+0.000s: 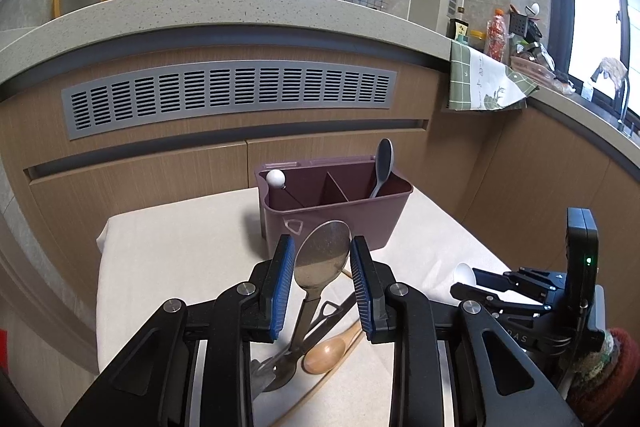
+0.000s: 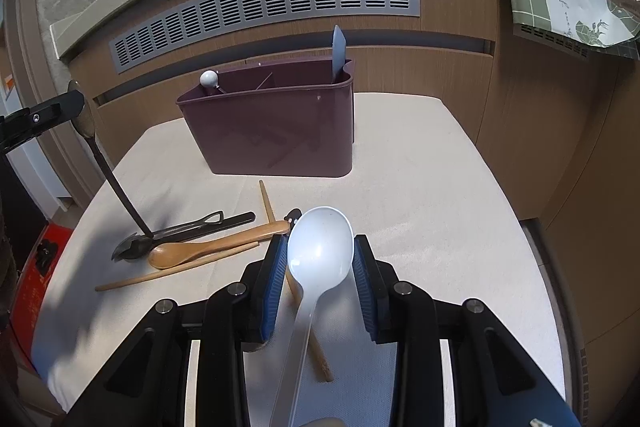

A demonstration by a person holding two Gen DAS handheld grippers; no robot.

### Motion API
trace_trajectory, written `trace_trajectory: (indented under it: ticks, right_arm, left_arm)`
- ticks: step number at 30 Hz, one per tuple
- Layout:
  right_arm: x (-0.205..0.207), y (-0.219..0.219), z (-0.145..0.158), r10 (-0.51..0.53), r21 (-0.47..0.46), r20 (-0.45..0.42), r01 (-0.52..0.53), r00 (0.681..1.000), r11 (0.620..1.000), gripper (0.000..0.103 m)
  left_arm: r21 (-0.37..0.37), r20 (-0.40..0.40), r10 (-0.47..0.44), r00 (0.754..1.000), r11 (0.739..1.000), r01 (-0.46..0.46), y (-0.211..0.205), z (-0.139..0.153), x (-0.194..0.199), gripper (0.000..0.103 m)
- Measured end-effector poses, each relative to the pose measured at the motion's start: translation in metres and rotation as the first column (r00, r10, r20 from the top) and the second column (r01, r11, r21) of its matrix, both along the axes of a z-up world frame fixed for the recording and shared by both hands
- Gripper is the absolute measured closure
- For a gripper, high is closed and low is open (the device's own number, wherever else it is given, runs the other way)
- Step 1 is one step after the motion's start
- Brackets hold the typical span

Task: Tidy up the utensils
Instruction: 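Lift both spoons, lower them into the maroon holder and open both tools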

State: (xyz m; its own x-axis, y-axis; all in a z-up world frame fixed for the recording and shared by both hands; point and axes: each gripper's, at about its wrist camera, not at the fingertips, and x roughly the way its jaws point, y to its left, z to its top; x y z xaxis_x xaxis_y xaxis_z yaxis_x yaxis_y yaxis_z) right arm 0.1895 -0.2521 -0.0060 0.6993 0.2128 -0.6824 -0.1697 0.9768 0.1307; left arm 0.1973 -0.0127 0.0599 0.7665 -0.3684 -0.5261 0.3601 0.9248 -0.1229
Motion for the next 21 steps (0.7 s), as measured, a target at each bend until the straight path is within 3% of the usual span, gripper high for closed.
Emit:
trace_trajectory:
  ticks: [6, 8, 11, 14, 17, 19, 21]
  right_arm:
    - [0.001, 0.002, 0.009, 0.001, -0.006, 0.028, -0.001, 1.000, 1.000, 0.072]
    - [0.005, 0.002, 0.022, 0.001, -0.012, 0.066, 0.000, 0.998, 1.000, 0.072]
    - [0.018, 0.001, 0.072, 0.006, -0.015, 0.193, -0.003, 0.981, 1.000, 0.072]
    - [0.029, 0.001, 0.129, 0.013, 0.000, 0.344, -0.014, 0.939, 1.000, 0.072]
    - [0.041, 0.004, 0.181, 0.011, 0.009, 0.495, -0.018, 0.869, 1.000, 0.072]
    - [0.054, 0.011, 0.199, 0.013, 0.013, 0.567, -0.025, 0.824, 1.000, 0.072]
    - [0.071, 0.016, 0.202, 0.013, 0.032, 0.586, -0.040, 0.810, 0.999, 0.072]
  left_arm:
    - [-0.013, 0.012, 0.009, 1.000, 1.000, -0.009, 0.001, 0.009, 0.001, 0.074]
    - [-0.014, 0.044, 0.008, 0.999, 1.000, -0.008, -0.002, 0.022, 0.005, 0.074]
    - [-0.027, 0.125, 0.006, 0.992, 1.000, -0.003, -0.007, 0.056, 0.015, 0.074]
    - [-0.072, 0.183, 0.010, 0.983, 0.997, 0.003, -0.009, 0.091, 0.032, 0.074]
    - [-0.123, 0.225, 0.015, 0.974, 0.992, 0.013, -0.008, 0.115, 0.052, 0.074]
    - [-0.154, 0.236, 0.021, 0.972, 0.988, 0.016, -0.006, 0.123, 0.068, 0.074]
    - [-0.200, 0.214, 0.016, 0.977, 0.979, 0.027, -0.001, 0.121, 0.086, 0.074]
